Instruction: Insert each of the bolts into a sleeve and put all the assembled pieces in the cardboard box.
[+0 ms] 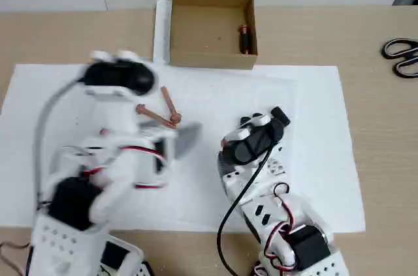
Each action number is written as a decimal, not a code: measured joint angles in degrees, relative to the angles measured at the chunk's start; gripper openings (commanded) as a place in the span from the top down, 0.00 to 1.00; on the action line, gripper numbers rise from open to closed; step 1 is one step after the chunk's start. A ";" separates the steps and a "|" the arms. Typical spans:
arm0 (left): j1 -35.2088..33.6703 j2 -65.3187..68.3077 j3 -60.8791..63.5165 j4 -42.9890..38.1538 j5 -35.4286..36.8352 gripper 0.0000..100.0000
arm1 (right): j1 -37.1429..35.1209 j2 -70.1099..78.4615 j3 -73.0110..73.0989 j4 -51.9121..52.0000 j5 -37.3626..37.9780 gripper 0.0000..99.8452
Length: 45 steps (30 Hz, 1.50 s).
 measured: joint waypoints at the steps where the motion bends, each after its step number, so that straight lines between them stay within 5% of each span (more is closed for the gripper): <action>1: -3.69 0.00 -0.88 1.58 -3.16 0.74 | 0.79 0.00 0.00 0.18 0.26 1.00; 6: -19.08 0.00 -0.70 5.98 -22.42 0.74 | 4.04 3.52 -0.35 0.70 3.96 1.00; 9: -22.15 0.00 1.23 6.24 -26.37 0.74 | 7.21 10.46 -5.10 0.79 4.57 1.00; 33: -23.30 0.00 9.23 7.30 -27.25 0.74 | 15.82 123.43 -97.85 -24.35 4.57 0.99; 45: -23.30 0.00 9.32 7.47 -27.25 0.74 | 15.82 145.14 -118.77 -24.35 4.66 0.80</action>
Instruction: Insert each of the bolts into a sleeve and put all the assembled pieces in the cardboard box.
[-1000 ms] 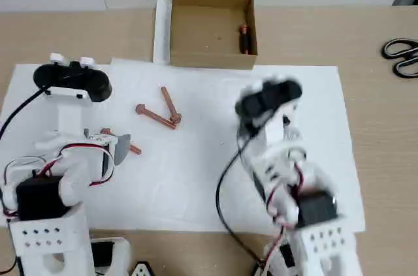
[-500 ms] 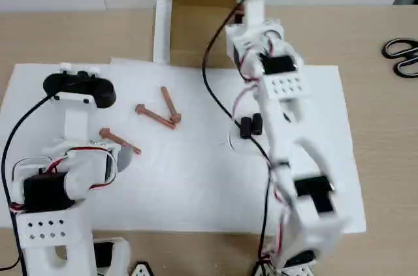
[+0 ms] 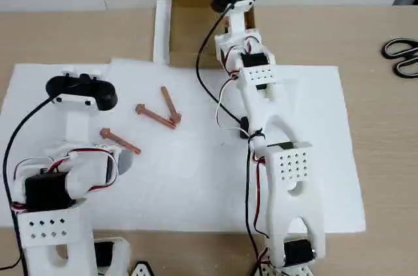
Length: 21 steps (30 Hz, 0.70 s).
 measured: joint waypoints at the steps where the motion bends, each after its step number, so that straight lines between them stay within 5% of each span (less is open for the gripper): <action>1: 0.00 0.00 0.00 0.00 0.00 0.74 | 0.00 0.00 -0.62 -0.09 0.00 0.80; 11: 0.00 0.00 0.00 0.00 0.00 0.74 | -0.53 0.09 -7.56 2.73 0.00 0.80; 21: 0.00 0.00 0.00 0.00 0.00 0.74 | 2.02 0.00 -40.18 38.07 0.00 0.80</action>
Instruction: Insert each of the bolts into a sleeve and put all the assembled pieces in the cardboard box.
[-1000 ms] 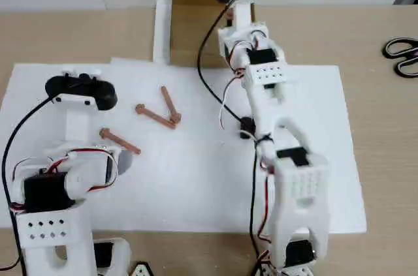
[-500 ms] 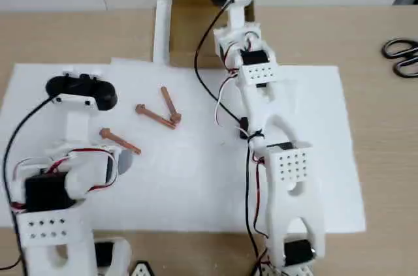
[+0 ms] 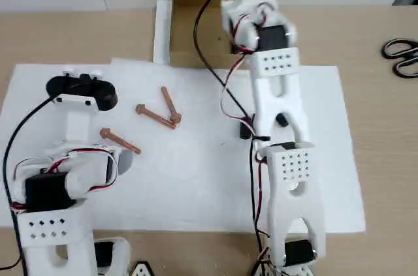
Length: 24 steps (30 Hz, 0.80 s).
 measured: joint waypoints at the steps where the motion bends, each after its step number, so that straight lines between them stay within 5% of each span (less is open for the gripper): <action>1: 0.00 0.00 0.00 0.00 0.00 0.74 | 0.79 0.00 -3.60 4.04 0.00 0.80; 8: 0.00 0.00 0.00 0.00 0.00 0.74 | 7.47 -0.09 -10.46 28.04 0.00 0.80; 24: 0.00 0.00 0.00 0.00 0.00 0.74 | 10.02 -13.10 0.00 30.07 0.00 0.80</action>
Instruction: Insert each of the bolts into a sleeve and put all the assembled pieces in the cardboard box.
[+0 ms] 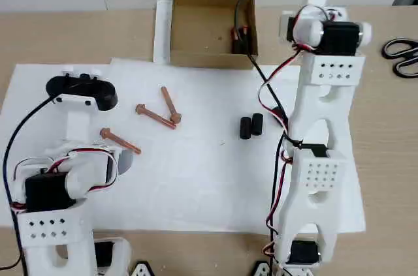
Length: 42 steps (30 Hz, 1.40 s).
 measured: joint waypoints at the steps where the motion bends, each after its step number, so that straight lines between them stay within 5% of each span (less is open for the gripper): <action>1: 0.00 0.00 0.00 0.00 0.00 0.74 | 0.00 -2.20 3.69 0.00 0.00 0.80; 15: 0.00 0.00 0.00 0.00 0.00 0.75 | -2.29 -25.67 62.07 -0.44 0.00 0.80; 37: 0.00 0.00 0.00 0.00 0.00 0.75 | -8.26 -11.78 64.70 -9.23 -1.05 0.80; 42: 0.00 0.00 0.00 0.00 0.00 0.75 | -9.14 -11.08 65.32 -11.60 -1.67 0.88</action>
